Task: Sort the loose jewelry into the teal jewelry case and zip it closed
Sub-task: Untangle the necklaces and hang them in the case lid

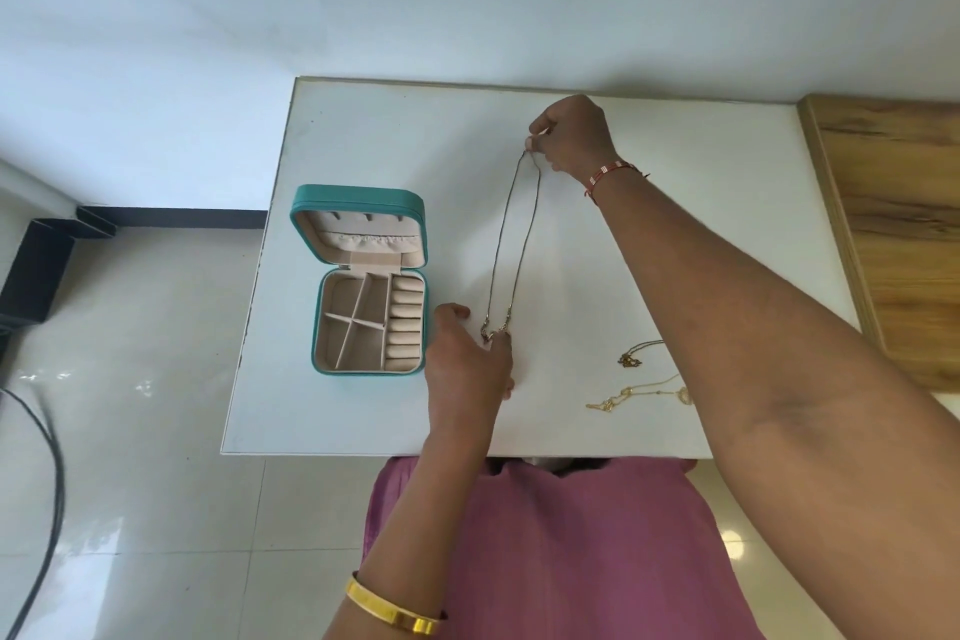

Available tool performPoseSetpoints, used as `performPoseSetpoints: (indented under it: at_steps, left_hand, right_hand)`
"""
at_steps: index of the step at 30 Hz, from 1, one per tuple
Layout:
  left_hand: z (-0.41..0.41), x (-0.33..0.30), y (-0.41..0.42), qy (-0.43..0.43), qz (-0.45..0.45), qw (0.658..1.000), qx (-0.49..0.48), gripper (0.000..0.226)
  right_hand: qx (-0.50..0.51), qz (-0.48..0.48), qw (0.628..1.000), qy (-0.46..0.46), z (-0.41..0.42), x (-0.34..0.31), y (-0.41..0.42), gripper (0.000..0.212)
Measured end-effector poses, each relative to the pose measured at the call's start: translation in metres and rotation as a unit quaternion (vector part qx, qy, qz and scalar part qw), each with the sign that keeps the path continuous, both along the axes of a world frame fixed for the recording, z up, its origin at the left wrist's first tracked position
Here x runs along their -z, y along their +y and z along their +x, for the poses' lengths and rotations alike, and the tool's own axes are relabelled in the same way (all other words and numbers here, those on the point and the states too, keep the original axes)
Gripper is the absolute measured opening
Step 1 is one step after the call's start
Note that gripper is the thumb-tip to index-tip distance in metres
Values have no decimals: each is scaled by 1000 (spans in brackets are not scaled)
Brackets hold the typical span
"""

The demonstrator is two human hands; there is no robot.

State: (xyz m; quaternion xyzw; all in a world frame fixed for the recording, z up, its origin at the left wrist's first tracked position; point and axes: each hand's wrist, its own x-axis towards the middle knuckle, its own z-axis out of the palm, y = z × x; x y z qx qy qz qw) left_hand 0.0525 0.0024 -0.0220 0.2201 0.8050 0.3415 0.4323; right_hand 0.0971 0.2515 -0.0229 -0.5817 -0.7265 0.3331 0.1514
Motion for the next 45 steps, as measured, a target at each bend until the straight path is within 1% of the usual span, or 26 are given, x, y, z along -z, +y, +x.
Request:
performPoseSetpoints:
  at_steps: [5,8,11,14,18,19,21,24,27,30,31,33,34,36,37,38,40,42,45]
  left_hand:
    - [4,-8,-7,-1,-1,1000,21,18]
    - [9,-19,-7,-26,6,999,22,14]
    - [16,-34,-11,-42,27,998,27,10]
    - [27,-46,-13,-39,39,997,50,8]
    - [45,-53,-15,-53,35,994,87,10]
    - [49,-53,-16,-57,32,993,95,10]
    - [58,-51,-17,-57,27,991,115,11]
    - [68,-48,-16,-51,22,989,138,11]
    - [73,-44,-13,-41,15,988,150,10]
    - [73,-40,-9,-37,15,988,151,11]
    - [72,-39,-9,-37,15,988,150,11]
    - [70,-36,-8,-37,16,988,147,12]
    - [70,-35,-7,-38,16,989,145,12]
    - [70,-34,-6,-43,13,989,139,13]
    - [71,-33,-6,-47,14,990,136,14]
    - [72,-33,-6,-50,18,989,135,15]
    - [75,-34,-7,-45,39,988,144,19]
    - [78,-38,-7,-28,79,982,170,25]
    - [83,-47,-6,-19,136,971,195,34]
  right_hand:
    - [23,27,996,79,19,-12,-32,14]
    - [62,-1,989,135,38,-21,-64,11]
    - [83,-26,982,168,60,-30,-99,12]
    - [111,-43,972,203,88,-35,-128,14]
    - [179,-56,955,229,125,-34,-163,13]
    - [186,-60,955,224,132,-31,-171,12]
    - [178,-51,965,185,142,-25,-185,12]
    - [118,-15,989,89,150,-14,-202,12]
    - [42,30,999,2,150,-3,-212,18]
    - [-33,95,989,-107,150,7,-213,21]
    - [-53,115,983,-133,149,7,-213,18]
    - [-80,164,969,-166,147,7,-214,5]
    - [-82,187,965,-165,146,6,-214,9]
    - [-98,215,955,-178,145,5,-216,23]
    - [-103,212,955,-182,145,5,-216,24]
    - [-103,201,959,-171,145,6,-215,21]
    - [-60,151,980,-113,149,9,-211,6]
    - [8,90,996,-27,153,4,-210,7]
    - [77,27,992,101,152,-18,-212,7]
